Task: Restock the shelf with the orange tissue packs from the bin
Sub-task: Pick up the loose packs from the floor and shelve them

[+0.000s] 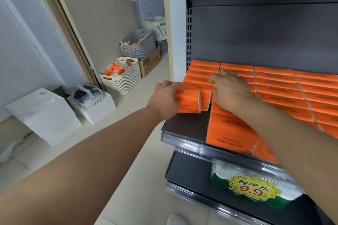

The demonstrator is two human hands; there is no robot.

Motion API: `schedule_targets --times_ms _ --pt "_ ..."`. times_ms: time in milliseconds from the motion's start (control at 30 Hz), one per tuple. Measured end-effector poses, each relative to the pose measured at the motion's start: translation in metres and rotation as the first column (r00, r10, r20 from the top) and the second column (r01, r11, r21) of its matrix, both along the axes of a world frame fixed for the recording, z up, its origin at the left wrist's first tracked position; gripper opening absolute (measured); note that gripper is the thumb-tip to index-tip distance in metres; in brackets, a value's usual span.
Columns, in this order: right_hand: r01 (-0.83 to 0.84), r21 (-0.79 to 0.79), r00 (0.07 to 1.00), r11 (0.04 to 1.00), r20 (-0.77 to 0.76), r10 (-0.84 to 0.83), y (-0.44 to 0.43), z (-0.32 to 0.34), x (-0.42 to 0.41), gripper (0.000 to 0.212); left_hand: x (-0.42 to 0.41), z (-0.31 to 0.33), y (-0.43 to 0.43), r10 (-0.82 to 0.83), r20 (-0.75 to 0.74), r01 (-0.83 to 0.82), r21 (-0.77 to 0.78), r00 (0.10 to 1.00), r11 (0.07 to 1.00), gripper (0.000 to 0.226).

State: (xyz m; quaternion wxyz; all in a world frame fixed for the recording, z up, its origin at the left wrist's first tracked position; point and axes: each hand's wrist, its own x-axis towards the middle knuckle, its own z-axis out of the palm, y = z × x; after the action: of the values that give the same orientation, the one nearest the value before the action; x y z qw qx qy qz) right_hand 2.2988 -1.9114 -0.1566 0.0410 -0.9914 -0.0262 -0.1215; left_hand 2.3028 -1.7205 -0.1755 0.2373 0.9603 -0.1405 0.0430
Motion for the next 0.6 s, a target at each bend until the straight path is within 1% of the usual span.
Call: schedule_targets --times_ms 67,133,233,300,467,600 --pt "-0.006 0.000 0.999 1.000 -0.044 0.006 -0.004 -0.004 -0.012 0.034 -0.002 -0.004 -0.012 0.001 0.014 -0.001 0.011 1.000 1.000 0.055" --pt "-0.012 0.033 0.994 0.999 -0.107 0.015 -0.006 -0.013 -0.025 0.036 -0.005 -0.012 -0.021 0.045 -0.034 -0.044 0.036 0.998 0.998 0.061" --pt "-0.025 0.085 0.993 0.996 -0.111 0.035 -0.010 -0.021 -0.037 0.042 -0.004 -0.018 -0.029 0.118 -0.112 -0.122 -0.030 0.987 0.992 0.079" --pt "-0.019 0.103 0.996 0.995 -0.090 0.028 -0.013 -0.021 -0.038 0.041 -0.002 -0.014 -0.034 0.155 -0.163 -0.171 -0.092 0.974 0.981 0.085" --pt "0.001 0.102 0.997 0.995 -0.080 0.007 -0.020 -0.021 -0.039 0.039 0.003 -0.009 -0.047 0.184 -0.294 -0.242 -0.175 0.938 0.954 0.079" --pt "0.009 0.121 0.995 0.993 -0.096 0.002 -0.024 -0.022 -0.036 0.039 0.005 -0.009 -0.051 0.172 -0.345 -0.257 -0.220 0.923 0.941 0.078"
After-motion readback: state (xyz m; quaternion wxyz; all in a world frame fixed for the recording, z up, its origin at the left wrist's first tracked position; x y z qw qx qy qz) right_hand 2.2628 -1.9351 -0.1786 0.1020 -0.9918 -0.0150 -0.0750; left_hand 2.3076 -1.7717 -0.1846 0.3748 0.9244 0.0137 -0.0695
